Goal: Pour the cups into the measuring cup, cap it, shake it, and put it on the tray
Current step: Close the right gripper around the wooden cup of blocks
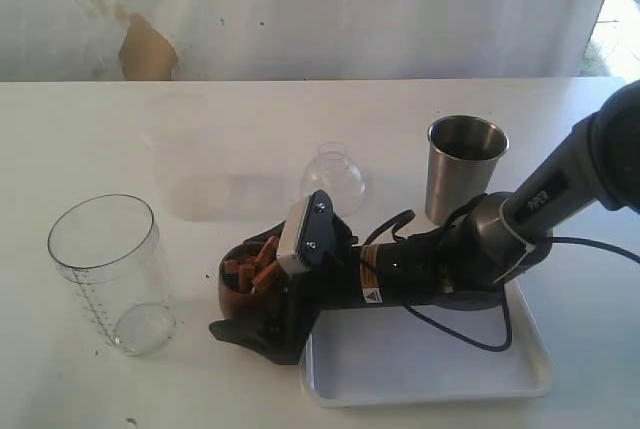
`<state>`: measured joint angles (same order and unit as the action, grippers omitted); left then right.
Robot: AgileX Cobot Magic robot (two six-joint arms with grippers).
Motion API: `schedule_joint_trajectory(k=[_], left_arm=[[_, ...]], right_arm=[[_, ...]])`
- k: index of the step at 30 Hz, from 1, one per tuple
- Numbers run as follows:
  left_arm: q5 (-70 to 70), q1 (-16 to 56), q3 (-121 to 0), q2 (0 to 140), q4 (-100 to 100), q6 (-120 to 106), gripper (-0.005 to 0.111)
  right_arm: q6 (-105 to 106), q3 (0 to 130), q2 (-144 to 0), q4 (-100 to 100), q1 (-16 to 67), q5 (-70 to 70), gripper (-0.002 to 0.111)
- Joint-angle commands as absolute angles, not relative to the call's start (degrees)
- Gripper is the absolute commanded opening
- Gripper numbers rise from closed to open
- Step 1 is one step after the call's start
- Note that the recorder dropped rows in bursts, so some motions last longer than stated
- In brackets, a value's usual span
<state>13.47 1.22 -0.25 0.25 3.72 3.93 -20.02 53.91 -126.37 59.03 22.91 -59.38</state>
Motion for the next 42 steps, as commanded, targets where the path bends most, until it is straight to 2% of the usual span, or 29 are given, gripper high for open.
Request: schedule_joint_trajectory(k=[1,42], left_arm=[[13.4,1.3,0.0,0.0,3.8,4.1,0.0],[13.4,1.3,0.0,0.0,3.8,4.1,0.0]], right_arm=[[-22.0,54.2,-126.4,58.8,22.9,-61.3,0.105],[-21.0,54.2,-129.6,55.6,22.9,-62.3,0.105]])
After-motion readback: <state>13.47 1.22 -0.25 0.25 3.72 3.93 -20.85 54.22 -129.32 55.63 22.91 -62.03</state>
